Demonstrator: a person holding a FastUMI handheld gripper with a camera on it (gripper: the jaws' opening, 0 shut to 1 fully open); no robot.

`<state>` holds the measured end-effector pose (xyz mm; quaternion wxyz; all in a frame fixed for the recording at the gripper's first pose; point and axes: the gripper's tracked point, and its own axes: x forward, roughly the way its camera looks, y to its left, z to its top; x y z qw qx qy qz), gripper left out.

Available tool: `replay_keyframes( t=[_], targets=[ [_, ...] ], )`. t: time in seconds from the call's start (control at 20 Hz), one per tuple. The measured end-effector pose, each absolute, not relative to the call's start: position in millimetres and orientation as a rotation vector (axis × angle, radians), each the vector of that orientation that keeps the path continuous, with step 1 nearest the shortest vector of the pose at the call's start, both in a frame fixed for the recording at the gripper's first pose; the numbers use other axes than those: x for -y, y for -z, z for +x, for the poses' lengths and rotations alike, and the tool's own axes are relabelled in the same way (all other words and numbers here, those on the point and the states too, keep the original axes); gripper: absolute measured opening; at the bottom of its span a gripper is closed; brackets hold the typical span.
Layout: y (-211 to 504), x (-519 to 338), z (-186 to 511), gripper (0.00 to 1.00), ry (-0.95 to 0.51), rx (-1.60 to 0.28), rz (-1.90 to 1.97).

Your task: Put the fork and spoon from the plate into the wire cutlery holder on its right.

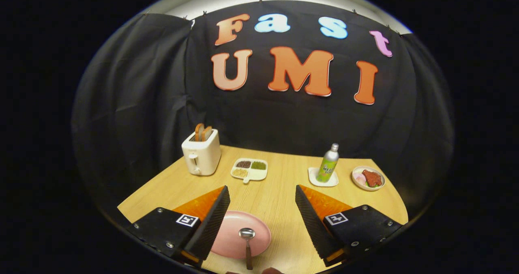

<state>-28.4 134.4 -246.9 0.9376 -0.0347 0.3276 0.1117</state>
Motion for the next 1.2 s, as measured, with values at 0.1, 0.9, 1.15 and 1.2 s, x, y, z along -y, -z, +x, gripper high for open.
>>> replay_keyframes(
  t=[0.1,0.9,1.15,1.2],
  targets=[
    [267.3,-148.7,-40.6,0.95,-0.254,-0.742,-0.046],
    [416.2,-157.7,-119.3,0.67,-0.419,-1.302,-0.179],
    [434.5,-156.3,-131.8,0.52,-0.458,-1.431,-0.220],
    [436.6,-154.5,-131.9,0.49,-0.455,-1.442,-0.232]
  ],
)
